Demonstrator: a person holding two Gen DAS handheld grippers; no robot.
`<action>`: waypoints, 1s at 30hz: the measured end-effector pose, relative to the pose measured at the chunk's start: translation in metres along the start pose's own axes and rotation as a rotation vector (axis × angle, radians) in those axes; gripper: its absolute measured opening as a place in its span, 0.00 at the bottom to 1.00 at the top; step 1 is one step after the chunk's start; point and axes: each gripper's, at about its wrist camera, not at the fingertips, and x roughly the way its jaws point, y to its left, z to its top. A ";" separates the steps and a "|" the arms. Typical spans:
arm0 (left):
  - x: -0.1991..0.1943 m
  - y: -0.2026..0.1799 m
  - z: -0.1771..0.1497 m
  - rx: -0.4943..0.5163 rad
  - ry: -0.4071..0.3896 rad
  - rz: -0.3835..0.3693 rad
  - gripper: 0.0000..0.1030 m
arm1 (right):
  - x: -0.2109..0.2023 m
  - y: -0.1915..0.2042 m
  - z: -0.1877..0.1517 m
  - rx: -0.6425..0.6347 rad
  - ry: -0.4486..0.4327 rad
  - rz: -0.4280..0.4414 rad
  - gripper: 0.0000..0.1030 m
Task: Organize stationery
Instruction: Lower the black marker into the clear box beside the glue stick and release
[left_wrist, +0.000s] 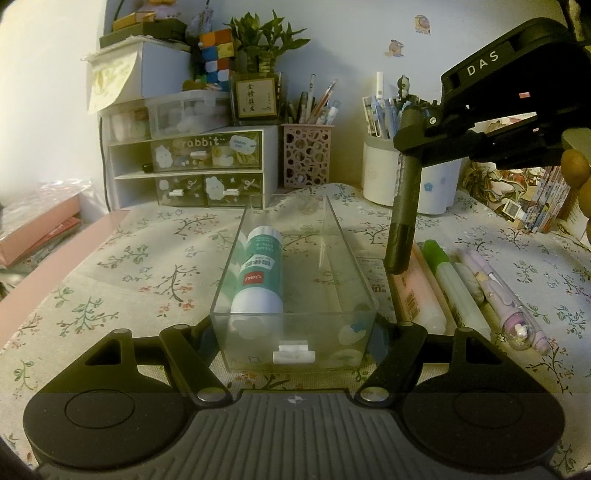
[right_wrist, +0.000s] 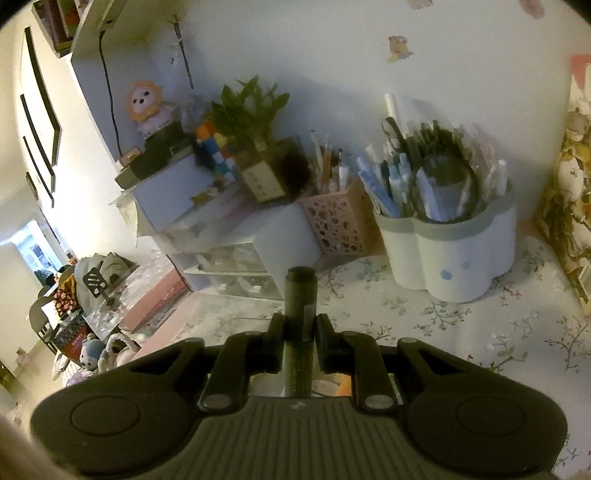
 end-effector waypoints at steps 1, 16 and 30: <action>0.000 0.000 0.000 0.000 0.000 0.000 0.71 | -0.001 0.000 0.000 -0.001 -0.003 0.000 0.07; 0.000 -0.001 0.000 0.000 0.000 -0.001 0.71 | -0.024 0.032 0.024 -0.036 -0.062 0.100 0.07; 0.000 -0.001 0.000 0.000 0.000 -0.002 0.71 | 0.016 0.057 0.019 -0.014 0.093 0.204 0.07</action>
